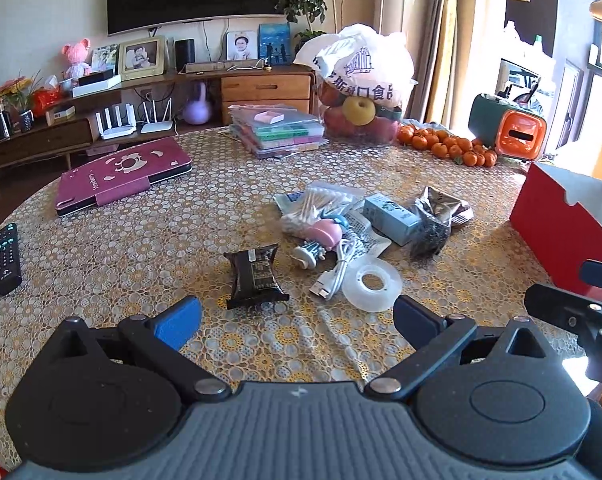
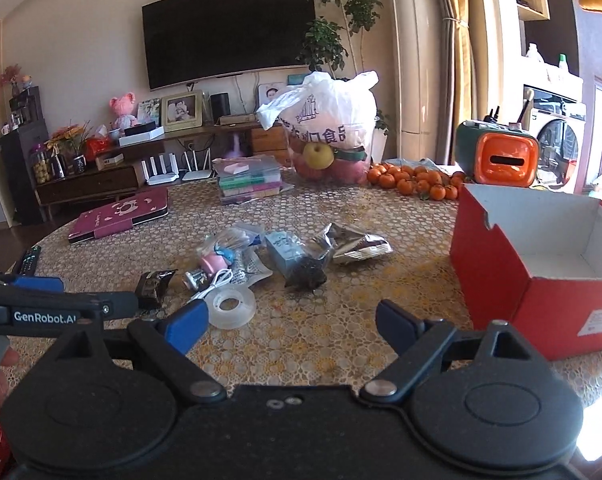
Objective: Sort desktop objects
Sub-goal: 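Move the left gripper down to the black snack packet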
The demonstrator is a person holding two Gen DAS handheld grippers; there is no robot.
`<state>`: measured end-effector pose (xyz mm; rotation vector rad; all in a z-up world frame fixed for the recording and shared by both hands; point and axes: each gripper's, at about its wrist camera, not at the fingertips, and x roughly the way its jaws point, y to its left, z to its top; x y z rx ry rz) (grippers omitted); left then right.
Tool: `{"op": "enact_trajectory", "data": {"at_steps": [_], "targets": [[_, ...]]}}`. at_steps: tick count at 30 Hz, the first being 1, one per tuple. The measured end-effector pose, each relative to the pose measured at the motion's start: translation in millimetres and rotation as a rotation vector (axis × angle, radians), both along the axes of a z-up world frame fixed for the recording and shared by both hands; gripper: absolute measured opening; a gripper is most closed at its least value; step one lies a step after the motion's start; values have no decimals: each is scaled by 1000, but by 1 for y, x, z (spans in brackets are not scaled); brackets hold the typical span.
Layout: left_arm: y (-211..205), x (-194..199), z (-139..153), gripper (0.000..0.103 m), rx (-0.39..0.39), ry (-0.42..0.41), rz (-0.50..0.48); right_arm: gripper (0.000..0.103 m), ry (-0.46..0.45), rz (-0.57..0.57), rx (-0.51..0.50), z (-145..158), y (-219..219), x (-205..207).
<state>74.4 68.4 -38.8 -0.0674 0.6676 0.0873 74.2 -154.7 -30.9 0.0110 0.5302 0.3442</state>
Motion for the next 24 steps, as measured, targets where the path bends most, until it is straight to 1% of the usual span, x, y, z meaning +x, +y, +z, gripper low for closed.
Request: {"op": "enact_trajectory", "data": {"at_steps": [7, 16, 24], "targets": [[18, 33, -18, 102, -17, 40, 35, 90, 15, 62, -58, -20, 22, 31], [33, 76, -43, 102, -45, 85, 70, 90, 67, 118, -97, -49, 52, 67], [43, 95, -57, 98, -54, 113, 83, 89, 101, 151, -110, -67, 74, 90]]}}
